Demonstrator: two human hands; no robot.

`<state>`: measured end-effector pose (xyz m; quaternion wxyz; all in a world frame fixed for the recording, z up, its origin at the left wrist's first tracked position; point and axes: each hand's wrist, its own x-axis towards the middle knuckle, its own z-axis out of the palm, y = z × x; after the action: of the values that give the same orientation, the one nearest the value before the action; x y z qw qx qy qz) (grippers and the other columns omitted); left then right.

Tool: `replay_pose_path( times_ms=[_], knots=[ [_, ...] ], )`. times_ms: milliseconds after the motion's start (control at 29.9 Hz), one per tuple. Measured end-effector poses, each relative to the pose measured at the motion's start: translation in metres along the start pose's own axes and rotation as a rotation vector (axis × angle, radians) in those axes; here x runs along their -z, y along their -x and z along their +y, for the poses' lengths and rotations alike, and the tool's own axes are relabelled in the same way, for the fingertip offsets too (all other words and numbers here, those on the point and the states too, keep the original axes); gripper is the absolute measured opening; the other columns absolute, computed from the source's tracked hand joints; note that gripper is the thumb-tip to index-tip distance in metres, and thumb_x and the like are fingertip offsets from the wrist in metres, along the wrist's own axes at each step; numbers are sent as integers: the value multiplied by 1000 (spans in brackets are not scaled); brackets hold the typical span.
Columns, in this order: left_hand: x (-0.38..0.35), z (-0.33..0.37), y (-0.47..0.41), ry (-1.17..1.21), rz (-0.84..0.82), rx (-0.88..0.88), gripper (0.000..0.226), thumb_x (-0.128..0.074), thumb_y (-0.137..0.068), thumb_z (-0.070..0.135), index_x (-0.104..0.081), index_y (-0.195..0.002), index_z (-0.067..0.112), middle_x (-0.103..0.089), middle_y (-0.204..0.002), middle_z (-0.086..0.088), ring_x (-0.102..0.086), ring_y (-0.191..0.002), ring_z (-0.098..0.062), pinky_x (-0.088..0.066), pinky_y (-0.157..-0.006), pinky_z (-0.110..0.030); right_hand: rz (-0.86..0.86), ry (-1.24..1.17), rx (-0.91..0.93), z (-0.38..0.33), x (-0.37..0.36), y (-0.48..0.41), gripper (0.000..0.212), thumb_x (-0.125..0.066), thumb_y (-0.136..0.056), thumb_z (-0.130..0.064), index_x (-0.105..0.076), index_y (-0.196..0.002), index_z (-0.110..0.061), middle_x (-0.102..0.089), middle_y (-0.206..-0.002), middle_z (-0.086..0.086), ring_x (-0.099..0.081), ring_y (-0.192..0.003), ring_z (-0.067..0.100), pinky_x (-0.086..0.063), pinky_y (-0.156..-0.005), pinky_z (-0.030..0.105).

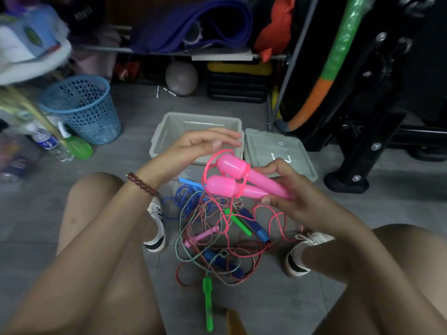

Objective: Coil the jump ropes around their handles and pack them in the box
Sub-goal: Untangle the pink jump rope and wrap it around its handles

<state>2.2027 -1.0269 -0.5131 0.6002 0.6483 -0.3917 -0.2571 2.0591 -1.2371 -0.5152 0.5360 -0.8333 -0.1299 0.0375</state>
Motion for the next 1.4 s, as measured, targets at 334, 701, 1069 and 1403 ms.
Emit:
replay_pose_path(
  times_ms=[334,701,1069,1403],
  knots=[
    [-7,0,4,-10,-103,80,83,-59,-78,61,-36,-139,11,-47,-135,-13,-45,-127,-19,-39,-102,-27,99,35,-18,3,7,-2,35,-63,-86,-8,-42,-110,-22,-64,-77,-21,-55,-61,-3,-36,-59,8],
    [-23,-8,-3,41,170,147,16,-55,-90,24,-50,-83,11,-56,-60,6,-55,-55,-9,-49,-62,-25,362,-307,-163,-4,7,-6,34,-53,-91,6,-42,-109,-21,-67,-73,4,-40,-44,9,-32,-41,14],
    [-41,-17,1,-875,290,121,26,-38,-99,28,-38,-77,15,-42,-57,-1,-43,-60,-29,-30,-55,-37,568,-343,-295,0,8,-11,25,-51,-94,-4,-42,-112,-19,-65,-77,7,-37,-43,11,-26,-38,17],
    [-60,-40,-8,-438,280,267,21,-37,-100,25,-40,-80,19,-48,-68,-2,-45,-58,-22,-42,-59,-38,671,-739,-286,5,18,-14,30,-46,-96,-11,-41,-126,-12,-65,-76,2,-37,-42,6,-23,-38,13]
  ],
)
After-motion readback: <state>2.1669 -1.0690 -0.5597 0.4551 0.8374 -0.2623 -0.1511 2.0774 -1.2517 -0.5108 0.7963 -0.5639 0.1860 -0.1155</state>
